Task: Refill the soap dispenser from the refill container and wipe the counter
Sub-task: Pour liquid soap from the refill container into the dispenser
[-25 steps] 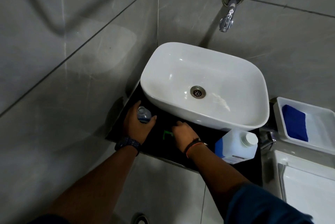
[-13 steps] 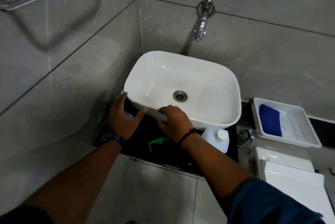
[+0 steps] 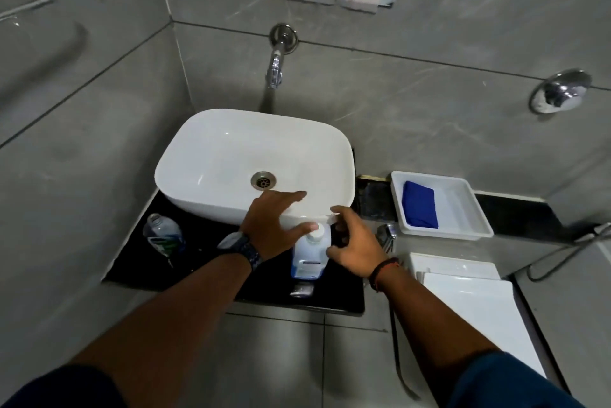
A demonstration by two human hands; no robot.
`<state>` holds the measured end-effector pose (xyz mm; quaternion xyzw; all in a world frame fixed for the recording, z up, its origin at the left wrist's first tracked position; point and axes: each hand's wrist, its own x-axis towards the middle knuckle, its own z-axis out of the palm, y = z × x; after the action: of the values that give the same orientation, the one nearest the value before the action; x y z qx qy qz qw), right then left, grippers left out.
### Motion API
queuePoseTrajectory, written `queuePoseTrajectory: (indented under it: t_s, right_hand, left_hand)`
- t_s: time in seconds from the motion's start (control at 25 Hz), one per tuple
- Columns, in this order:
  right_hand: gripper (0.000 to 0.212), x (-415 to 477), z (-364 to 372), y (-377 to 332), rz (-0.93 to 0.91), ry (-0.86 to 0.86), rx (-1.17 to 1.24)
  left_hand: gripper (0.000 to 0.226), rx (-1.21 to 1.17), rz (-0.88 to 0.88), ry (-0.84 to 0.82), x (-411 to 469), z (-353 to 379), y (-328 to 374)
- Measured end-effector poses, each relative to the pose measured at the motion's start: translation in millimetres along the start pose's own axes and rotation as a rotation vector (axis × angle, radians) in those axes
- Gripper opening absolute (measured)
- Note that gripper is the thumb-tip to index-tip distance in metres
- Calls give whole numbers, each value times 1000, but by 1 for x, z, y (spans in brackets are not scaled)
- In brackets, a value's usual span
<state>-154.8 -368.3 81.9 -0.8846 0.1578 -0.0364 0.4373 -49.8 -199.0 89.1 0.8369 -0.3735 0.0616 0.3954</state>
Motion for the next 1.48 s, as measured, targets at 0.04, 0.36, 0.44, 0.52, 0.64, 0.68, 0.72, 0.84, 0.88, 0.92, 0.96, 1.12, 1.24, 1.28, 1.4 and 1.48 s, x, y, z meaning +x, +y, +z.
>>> queuePoseTrajectory:
  t_s: [0.04, 0.36, 0.44, 0.52, 0.64, 0.68, 0.72, 0.84, 0.88, 0.92, 0.96, 1.12, 1.24, 1.28, 1.4, 1.48]
  right_hand:
    - [77, -2, 2, 6, 10, -85, -13]
    - [78, 3, 27, 17, -24, -57, 25]
    - [76, 5, 27, 18, -17, -41, -6]
    - [74, 6, 26, 19, -15, -41, -36]
    - [72, 9, 26, 18, -17, -48, -68]
    - [71, 9, 26, 17, -18, -51, -82]
    - [70, 9, 26, 17, -18, -51, -90]
    - [67, 7, 24, 18, -5, -29, -45]
    - [67, 6, 24, 18, -9, -22, -42]
    - [67, 5, 23, 17, -14, -19, -49]
    - [69, 5, 24, 16, -16, -18, -60]
    - [78, 7, 26, 17, 2, -27, -71]
    - [79, 7, 28, 18, 12, -37, -80]
    - [77, 7, 28, 18, 13, -38, -81]
    - [75, 7, 29, 18, 3, -33, -77]
    - [74, 8, 30, 19, -12, -38, -93]
  left_hand:
    - [62, 11, 19, -67, -1, 5, 2]
    - [42, -15, 10, -193, -8, 34, 6]
    - [37, -30, -46, -134, -10, 33, 5]
    - [29, -10, -98, -72, -14, 33, 7]
    - [39, 40, -176, 13, -17, 36, 13]
    - [44, 57, -207, 51, -19, 36, 16]
    - [50, 76, -220, 95, -20, 34, 16]
    - [71, 127, -144, 148, -25, 30, 11]
    - [74, 110, -109, 129, -26, 30, 10]
    - [75, 74, -84, 100, -25, 30, 10]
    - [76, 38, -67, 57, -24, 31, 11]
    - [48, 55, 11, -53, -14, 33, 12]
    - [36, 41, -7, 84, -8, 30, 14]
    - [34, 19, -49, 154, -8, 28, 11]
    - [30, -8, -200, 237, -19, 24, -13]
    - [29, 40, -292, 154, -34, 26, -39]
